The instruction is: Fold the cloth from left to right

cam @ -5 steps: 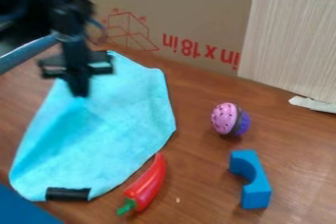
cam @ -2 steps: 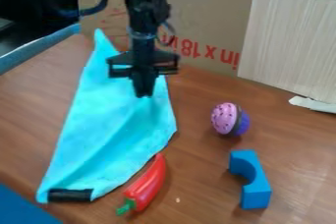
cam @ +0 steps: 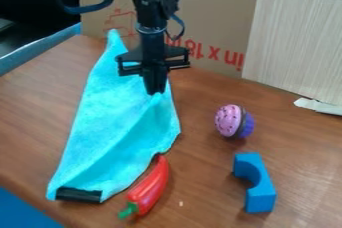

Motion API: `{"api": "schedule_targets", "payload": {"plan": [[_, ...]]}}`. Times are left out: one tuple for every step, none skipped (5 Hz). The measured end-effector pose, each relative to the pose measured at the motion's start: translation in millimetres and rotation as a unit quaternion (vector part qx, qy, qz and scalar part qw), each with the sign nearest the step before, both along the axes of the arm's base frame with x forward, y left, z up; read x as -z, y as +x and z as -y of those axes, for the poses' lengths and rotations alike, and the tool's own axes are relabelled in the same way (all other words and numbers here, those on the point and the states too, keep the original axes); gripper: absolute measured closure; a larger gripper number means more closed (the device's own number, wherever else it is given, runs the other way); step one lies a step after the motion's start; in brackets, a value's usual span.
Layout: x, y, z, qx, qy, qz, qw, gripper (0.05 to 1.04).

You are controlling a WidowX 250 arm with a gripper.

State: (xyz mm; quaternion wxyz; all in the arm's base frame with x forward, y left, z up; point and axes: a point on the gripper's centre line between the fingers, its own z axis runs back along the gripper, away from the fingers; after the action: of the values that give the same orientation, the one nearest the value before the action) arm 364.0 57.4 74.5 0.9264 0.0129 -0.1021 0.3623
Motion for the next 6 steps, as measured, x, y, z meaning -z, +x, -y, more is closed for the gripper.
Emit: {"api": "schedule_targets", "payload": {"plan": [[0.6, 1, 6, 0.001, -0.005, 0.001, 1.0, 1.017], [-0.4, 5, 17, 0.012, -0.011, 0.011, 0.9998, 0.993], [-0.8, 8, 21, 0.017, -0.02, 0.02, 0.9995, 0.829], [-1.3, 11, 23, 0.027, -0.028, 0.028, 0.9988, 0.553], [-12.5, 8, 17, 0.044, -0.046, 0.045, 0.9969, 0.25], [-38.5, 0, 14, 0.095, -0.09, 0.081, 0.9881, 0.079]]}}
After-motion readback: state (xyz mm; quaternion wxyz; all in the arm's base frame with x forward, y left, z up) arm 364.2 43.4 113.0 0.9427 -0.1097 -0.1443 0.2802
